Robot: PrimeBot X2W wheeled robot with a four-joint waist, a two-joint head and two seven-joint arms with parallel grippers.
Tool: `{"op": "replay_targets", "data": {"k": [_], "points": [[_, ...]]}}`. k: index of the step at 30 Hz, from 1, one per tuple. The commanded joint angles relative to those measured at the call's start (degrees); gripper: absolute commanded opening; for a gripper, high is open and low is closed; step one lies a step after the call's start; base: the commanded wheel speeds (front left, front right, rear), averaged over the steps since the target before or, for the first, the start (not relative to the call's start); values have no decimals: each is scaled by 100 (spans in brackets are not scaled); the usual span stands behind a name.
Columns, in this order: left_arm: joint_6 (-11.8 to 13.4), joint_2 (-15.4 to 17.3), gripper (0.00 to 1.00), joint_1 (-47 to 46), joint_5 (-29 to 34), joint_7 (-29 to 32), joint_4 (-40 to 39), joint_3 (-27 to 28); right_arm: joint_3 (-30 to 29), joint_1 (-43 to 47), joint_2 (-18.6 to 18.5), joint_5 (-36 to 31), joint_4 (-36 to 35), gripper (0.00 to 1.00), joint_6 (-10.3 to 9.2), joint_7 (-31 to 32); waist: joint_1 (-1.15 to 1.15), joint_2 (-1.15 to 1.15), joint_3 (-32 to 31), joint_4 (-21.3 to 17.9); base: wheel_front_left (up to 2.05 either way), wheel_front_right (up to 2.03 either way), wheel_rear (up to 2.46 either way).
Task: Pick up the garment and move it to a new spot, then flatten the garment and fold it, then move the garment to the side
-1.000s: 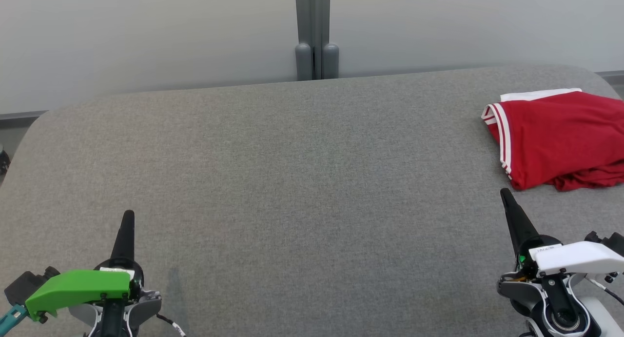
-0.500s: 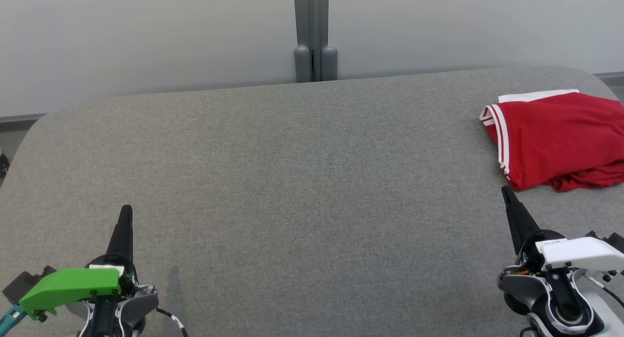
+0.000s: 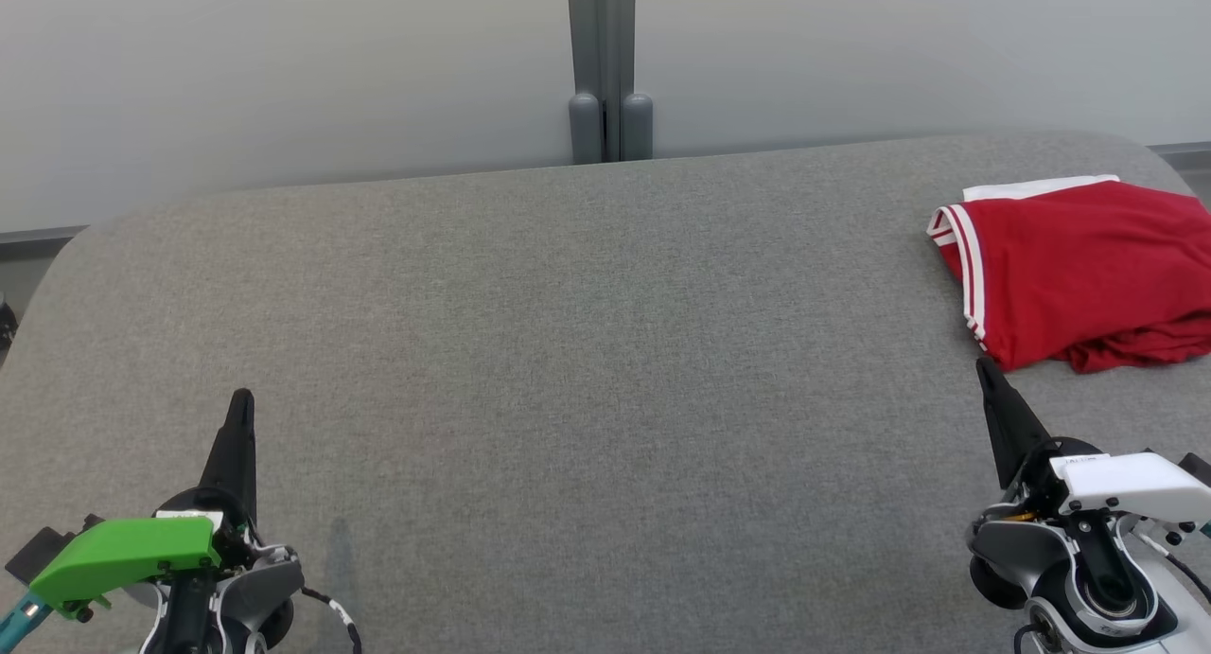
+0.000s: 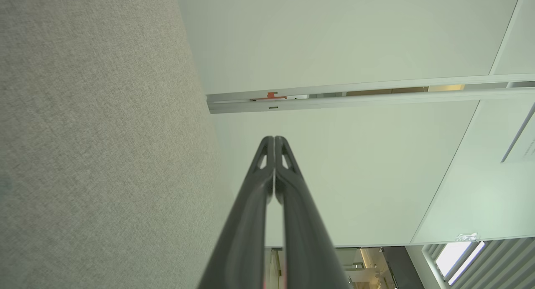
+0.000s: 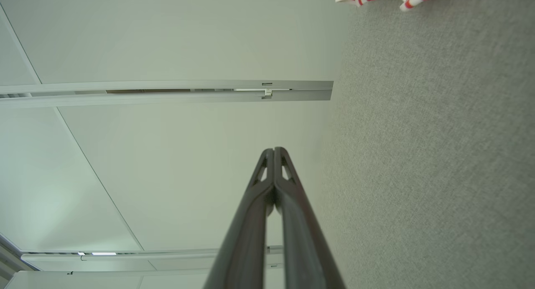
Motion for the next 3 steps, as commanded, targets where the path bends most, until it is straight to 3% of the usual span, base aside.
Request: {"op": "replay_targets", "data": {"k": [1, 3], "points": [[-25, -7, 0, -75, -131, 31, -22, 43, 37, -77, -56, 142, 27, 0, 3, -35, 0, 0, -4, -2, 0, 0, 0], [-32, -9, 0, -81, -154, 40, -23, 49, 65, -85, -75, 194, 29, 0, 2, -60, 0, 0, -7, -4, 0, 0, 0]]}}
